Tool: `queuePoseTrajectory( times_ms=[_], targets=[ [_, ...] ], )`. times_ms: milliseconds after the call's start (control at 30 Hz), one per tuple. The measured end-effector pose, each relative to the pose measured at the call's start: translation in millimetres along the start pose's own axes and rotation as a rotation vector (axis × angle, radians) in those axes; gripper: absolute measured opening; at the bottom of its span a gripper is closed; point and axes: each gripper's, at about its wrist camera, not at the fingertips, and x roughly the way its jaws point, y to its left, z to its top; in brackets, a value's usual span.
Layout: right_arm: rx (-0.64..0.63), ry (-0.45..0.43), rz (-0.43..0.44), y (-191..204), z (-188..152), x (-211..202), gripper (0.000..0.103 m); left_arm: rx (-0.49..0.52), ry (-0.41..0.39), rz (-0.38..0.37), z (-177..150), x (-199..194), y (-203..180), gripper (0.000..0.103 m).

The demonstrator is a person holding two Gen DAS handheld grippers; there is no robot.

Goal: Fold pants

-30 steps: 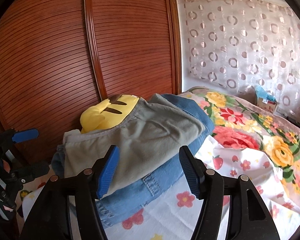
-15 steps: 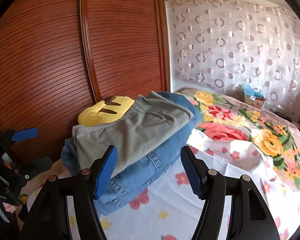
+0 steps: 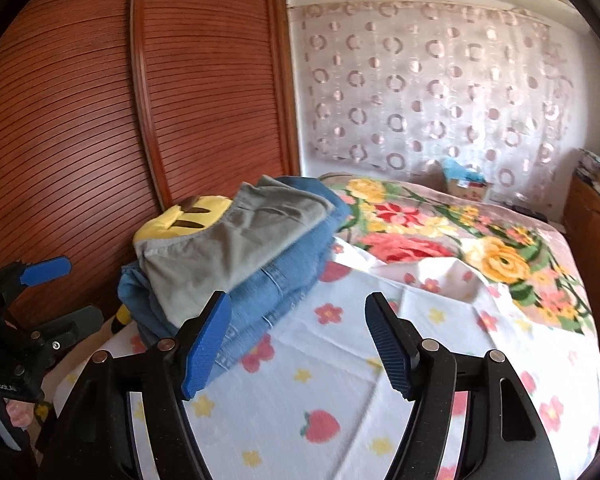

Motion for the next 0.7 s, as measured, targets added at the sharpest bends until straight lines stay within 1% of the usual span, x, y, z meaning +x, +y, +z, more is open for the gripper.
queuePoseTrajectory(
  times_ms=[233,333,533,700],
  targets=[
    [0.05,-0.013,-0.073,2.4,-21.9,-39.6,0.072,0.029,0.003,-0.059,-7.9,-7.1,-24.7,0.102],
    [0.072,-0.015,-0.117,3.9,-32.4,-54.9,0.072,0.037,0.008,-0.086,-11.8,-10.3,-35.3,0.102],
    [0.103,0.003,-0.18,11.9,-52.8,-84.6,0.072,0.062,0.011,-0.125,-21.0,-20.6,-58.9,0.102],
    [0.147,-0.005,-0.212,16.5,-59.0,-109.8,0.072,0.077,0.014,-0.165,-28.7,-31.4,-78.6,0.102]
  ],
)
